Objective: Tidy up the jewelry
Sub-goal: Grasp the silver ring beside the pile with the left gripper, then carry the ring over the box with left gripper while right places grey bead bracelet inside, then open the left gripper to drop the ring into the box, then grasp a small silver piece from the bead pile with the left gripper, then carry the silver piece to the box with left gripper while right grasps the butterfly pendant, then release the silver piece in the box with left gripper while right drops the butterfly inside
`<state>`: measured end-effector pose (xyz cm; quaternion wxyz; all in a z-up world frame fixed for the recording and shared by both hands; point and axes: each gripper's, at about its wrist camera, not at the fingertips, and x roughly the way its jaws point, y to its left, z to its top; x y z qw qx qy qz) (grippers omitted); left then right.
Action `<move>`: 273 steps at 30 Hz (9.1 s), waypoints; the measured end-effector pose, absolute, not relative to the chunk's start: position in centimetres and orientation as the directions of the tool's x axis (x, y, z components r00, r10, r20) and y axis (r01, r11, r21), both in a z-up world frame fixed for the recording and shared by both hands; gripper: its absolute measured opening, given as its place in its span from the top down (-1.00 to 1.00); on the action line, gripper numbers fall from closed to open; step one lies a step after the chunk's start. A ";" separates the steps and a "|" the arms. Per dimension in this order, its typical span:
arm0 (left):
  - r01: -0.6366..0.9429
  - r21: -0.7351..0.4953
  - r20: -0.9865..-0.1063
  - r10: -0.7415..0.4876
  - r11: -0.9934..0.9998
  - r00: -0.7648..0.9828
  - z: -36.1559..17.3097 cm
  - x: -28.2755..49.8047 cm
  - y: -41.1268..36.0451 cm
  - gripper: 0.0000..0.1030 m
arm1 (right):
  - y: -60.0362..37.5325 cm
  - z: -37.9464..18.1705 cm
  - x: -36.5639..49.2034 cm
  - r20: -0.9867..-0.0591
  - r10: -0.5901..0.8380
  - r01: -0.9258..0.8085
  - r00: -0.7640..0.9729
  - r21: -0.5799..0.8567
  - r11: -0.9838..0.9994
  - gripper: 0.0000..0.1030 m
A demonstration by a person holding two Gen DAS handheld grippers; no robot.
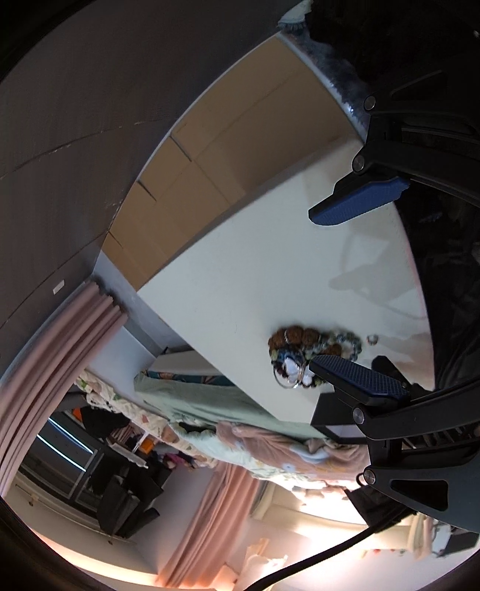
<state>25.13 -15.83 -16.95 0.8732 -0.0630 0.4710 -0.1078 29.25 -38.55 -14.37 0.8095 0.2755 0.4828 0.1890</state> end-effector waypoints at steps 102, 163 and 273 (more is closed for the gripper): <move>-0.125 -0.250 -0.679 -0.082 0.960 0.730 -8.2 18.9 0.0 0.73 | -21.6 -10.0 26.9 -0.504 0.764 -0.335 0.403 0.695 0.636 -0.41; -0.105 -0.460 -0.773 -0.339 0.882 0.536 -16.4 32.9 -9.4 0.80 | -33.6 -14.9 29.6 -0.509 0.757 0.030 0.409 0.837 0.547 -0.41; -0.234 -0.481 -0.685 -0.196 0.845 0.702 -9.6 21.4 4.6 -0.22 | -18.8 -12.1 29.6 -0.491 0.798 -0.254 0.350 0.770 0.585 -0.44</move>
